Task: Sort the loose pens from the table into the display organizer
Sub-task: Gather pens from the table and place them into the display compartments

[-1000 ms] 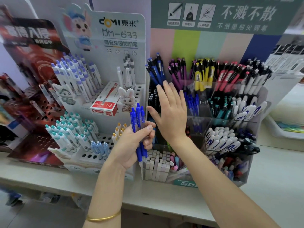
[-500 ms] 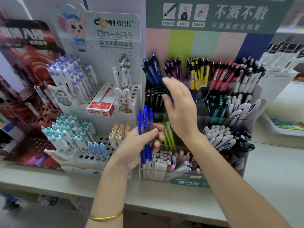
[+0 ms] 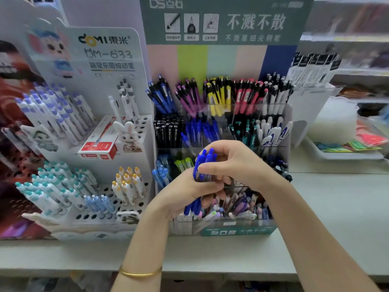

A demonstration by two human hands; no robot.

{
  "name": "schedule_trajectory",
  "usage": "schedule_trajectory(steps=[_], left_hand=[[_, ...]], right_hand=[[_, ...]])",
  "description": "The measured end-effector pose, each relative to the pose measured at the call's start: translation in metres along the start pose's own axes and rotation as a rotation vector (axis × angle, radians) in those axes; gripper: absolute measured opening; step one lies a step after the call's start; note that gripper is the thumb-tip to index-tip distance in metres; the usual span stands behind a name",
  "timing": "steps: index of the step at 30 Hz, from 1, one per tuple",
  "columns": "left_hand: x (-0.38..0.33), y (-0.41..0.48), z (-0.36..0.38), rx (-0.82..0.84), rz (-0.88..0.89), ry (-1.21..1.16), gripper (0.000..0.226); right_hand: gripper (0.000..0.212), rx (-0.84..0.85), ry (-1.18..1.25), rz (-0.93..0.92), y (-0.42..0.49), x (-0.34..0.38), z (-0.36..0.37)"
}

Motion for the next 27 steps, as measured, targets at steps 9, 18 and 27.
schedule_trajectory(steps=[9, 18, 27], left_hand=[[-0.009, 0.014, 0.008, -0.045, -0.026, 0.165, 0.013], [-0.012, 0.021, 0.012, -0.079, -0.035, 0.266, 0.014], [0.007, 0.022, -0.012, -0.360, -0.147, 0.207, 0.015]], right_hand=[[0.010, -0.036, 0.196, 0.068, -0.006, -0.014, -0.017], [0.004, -0.083, 0.199, 0.069, -0.010, -0.023, -0.024], [0.010, -0.749, -0.159, -0.192, 0.000, 0.009, -0.097]])
Point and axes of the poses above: each hand's wrist, its own y-axis towards the middle knuckle, its own z-axis out of the palm, x = y × z, the point moved 6 cm from there along y, towards the middle knuckle, and after that the axes turned 2 degrees about z, right-handed, at the moved point
